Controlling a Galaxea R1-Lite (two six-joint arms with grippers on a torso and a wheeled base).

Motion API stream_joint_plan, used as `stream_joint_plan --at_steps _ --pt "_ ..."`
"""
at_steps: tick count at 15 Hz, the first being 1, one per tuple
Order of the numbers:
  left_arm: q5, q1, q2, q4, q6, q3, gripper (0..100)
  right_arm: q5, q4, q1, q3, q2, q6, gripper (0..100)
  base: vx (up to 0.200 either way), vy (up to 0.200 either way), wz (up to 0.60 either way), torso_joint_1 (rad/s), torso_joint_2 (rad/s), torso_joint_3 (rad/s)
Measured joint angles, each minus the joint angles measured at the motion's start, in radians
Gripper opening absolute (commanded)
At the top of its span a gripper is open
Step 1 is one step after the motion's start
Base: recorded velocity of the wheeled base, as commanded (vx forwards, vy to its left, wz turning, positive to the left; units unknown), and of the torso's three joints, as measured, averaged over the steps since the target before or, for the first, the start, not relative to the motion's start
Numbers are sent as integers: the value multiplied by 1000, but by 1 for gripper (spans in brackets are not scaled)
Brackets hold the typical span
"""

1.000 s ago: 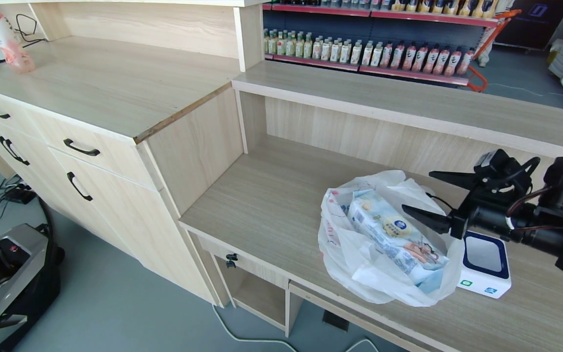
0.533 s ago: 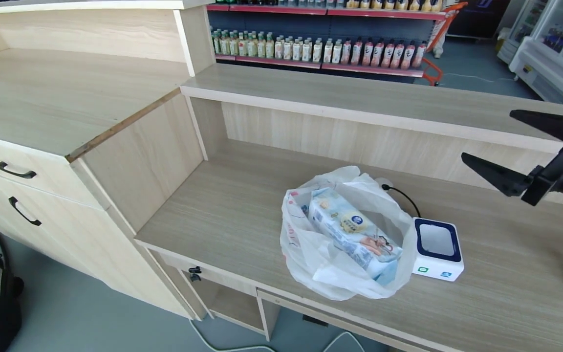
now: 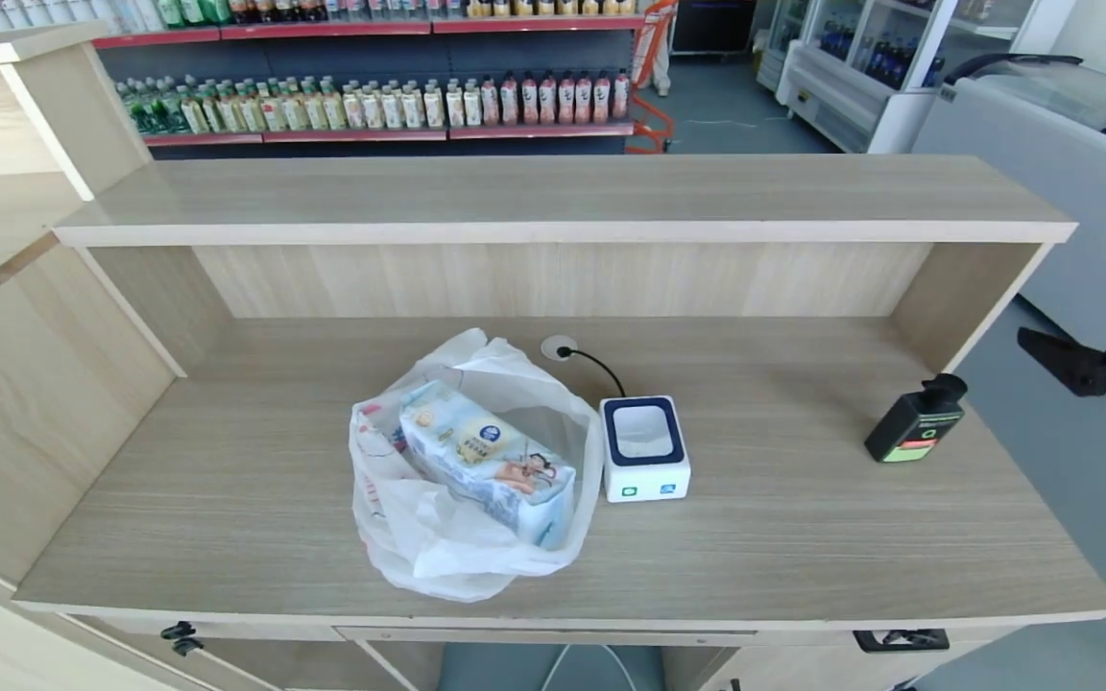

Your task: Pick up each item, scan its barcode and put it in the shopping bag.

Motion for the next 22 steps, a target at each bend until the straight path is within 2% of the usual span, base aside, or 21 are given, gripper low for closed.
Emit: stream_joint_plan --at_steps 2,4,8,10,12,17,22 --pt "0 0 0 0 0 0 100 16 78 -66 0 13 44 100 0 0 0 0 0 0" --pt "0 0 0 0 0 0 100 53 70 -154 1 58 47 100 0 0 0 0 0 0" --pt "0 0 0 0 0 0 100 198 -85 -285 32 214 15 100 0 0 0 0 0 0" --pt "0 0 0 0 0 0 100 312 -126 -343 42 294 -28 100 0 0 0 0 0 0" --pt "0 -1 0 0 0 0 100 378 -151 -381 37 363 -45 100 0 0 0 0 0 0" --pt "0 0 0 0 0 0 100 543 -234 -403 5 504 -44 100 0 0 0 0 0 0" --pt "0 0 0 0 0 0 100 608 -247 -358 -93 589 -26 100 0 0 0 0 0 0"
